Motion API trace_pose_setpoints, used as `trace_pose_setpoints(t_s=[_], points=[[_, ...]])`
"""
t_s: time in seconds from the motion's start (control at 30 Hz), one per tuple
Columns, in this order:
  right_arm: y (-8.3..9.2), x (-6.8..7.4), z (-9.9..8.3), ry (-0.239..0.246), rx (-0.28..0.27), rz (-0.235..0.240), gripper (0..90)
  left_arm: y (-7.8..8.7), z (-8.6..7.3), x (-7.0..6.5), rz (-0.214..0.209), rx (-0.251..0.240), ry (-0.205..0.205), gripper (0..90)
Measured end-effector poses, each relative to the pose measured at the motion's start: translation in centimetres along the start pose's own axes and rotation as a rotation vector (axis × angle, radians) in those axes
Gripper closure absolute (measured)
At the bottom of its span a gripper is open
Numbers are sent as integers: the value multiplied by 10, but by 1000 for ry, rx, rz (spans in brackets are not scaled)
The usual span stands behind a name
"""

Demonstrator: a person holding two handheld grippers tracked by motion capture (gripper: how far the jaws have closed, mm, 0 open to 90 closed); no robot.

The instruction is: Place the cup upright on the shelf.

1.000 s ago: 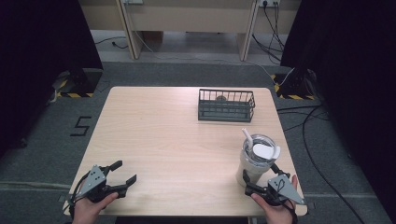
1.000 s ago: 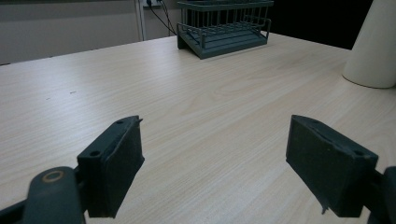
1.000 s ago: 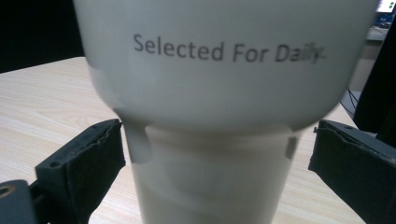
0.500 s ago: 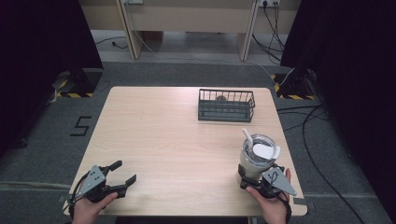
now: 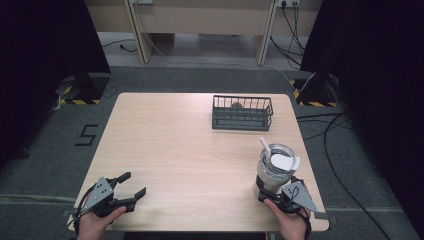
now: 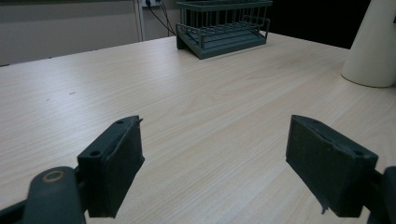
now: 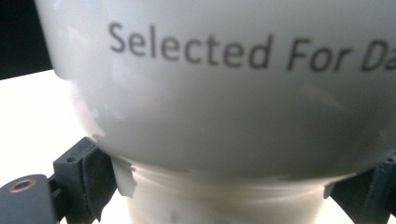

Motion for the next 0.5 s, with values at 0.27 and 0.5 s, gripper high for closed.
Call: trace_pose_setpoints(t_s=[0.27,0.5], points=[[0,0,0,0,-1,3,95,0,0,0,-1,-1,-1,178],[0,0,1,2,8,15,96,0,0,0,0,-1,2,179]])
Point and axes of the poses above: each handheld gripper's, and its own axes: y roughly backward along the jaws, z roughly out of its top, x roughly to its left, the point moved 8 cm from there along -y, roughly forward along the jaws, and after that the axes turned 5 degrees about -x, right-handed, at the moved point
